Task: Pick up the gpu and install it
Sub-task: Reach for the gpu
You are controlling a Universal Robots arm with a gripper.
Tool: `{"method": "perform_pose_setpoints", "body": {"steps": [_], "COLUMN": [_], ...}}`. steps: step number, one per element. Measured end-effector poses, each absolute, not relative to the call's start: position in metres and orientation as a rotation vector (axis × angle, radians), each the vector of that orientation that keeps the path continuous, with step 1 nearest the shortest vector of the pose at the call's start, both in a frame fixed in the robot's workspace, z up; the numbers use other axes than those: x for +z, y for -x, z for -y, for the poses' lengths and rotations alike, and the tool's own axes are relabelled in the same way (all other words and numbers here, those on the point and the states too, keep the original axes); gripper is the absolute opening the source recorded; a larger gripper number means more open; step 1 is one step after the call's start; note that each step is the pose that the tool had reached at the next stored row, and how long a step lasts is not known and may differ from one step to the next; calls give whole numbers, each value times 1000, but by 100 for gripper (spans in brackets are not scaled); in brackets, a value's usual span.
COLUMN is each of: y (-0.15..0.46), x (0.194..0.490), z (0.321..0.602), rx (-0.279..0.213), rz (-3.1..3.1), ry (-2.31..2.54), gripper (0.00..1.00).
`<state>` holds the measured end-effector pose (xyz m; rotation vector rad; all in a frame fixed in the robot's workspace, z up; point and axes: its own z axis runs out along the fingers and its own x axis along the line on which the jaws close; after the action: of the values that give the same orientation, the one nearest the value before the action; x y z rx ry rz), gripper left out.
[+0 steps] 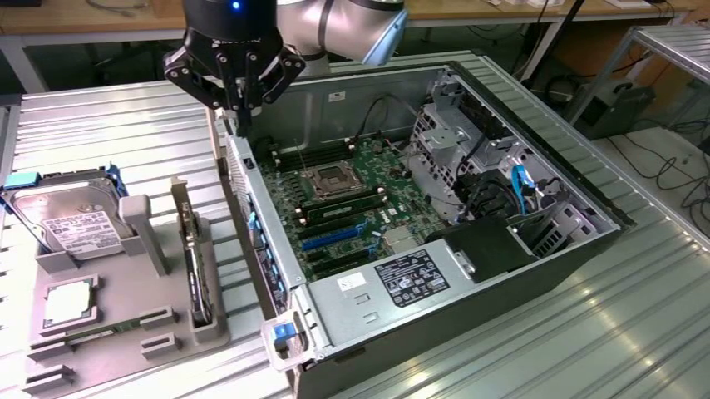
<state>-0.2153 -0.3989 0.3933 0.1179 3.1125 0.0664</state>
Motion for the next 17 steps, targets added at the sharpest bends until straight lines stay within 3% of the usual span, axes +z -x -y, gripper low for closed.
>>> {"method": "perform_pose_setpoints", "body": {"steps": [17], "y": [227], "x": [393], "z": [399], "rx": [66], "rz": [-3112], "ry": [-118], "gripper": [11]}}
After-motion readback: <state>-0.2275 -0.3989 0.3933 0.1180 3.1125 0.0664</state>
